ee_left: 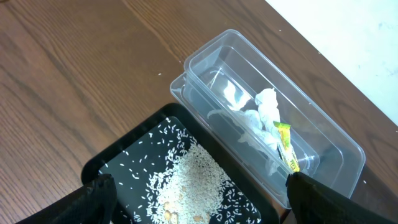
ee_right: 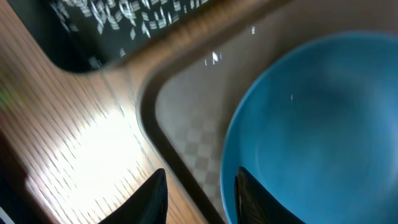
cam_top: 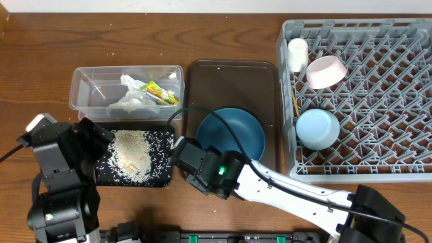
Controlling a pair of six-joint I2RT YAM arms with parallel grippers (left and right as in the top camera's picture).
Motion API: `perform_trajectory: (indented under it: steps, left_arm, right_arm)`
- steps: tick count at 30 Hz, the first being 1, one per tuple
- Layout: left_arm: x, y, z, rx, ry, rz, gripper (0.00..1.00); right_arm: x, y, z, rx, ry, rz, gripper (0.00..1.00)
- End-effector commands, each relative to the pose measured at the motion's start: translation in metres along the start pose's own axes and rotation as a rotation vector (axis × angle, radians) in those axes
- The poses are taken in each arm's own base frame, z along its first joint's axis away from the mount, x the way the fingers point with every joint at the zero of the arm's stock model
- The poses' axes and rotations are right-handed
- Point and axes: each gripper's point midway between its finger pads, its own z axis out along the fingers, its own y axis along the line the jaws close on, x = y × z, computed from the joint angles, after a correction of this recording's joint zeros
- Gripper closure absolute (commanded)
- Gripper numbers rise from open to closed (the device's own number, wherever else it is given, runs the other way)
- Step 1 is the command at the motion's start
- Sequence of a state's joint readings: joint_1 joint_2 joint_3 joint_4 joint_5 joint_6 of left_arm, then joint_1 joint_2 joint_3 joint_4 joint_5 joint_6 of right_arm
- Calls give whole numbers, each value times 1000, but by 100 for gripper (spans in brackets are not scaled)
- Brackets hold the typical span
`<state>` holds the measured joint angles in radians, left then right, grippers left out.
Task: Sort waste into correct bins and load items into the dishwasher rack
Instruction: 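Move the right gripper left and grasp the blue plate's rim, then lift the blue plate and carry it right into the rack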
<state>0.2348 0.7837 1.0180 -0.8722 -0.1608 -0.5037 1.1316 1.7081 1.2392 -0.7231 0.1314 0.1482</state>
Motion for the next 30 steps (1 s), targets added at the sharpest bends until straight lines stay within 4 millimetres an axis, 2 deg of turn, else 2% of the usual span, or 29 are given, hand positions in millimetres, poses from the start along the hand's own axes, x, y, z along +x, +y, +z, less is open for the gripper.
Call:
perform_trajectory:
  steps: [1,11,13,16,17,19,21,23,26,27,30]
  left_arm:
    - [-5,1,-3,-5,-15,-1,11]
    - [-5,1,-3,-5,-15,-1,11]
    - [-5,1,-3,-5,-15,-1,11]
    - [-5,1,-3,-5,-15,-1,11]
    - [-5,1,-3,-5,-15,-1,11]
    - [-5,1,-3,-5,-15,-1,10]
    - [-5,1,-3,-5,-15,-1,11]
    - [-5,1,-3,-5,-15,-1,10]
    - [-5,1,-3,-5,-15,-1,10]
    - [-5,1,-3,-5,-15,-1,10]
    - [-5,1,-3,-5,-15,-1,10]
  right_arm:
    - [10,-3,13,26,43,-8,66]
    - [34,-14,57,115,163,-30,65]
    - [36,-12,60,115,170,-34,74]
    - [34,-11,59,113,162,-34,94]
    - [32,-11,57,112,154,-33,98]
    - [23,-11,49,108,123,-21,99]
    - [8,-10,36,100,71,11,99]
    - [-14,-11,13,86,-6,37,99]
    - [-48,-22,-35,72,-143,81,99]
    - [-58,-30,-57,70,-200,105,99]
    - [-72,-59,-113,54,-328,208,99]
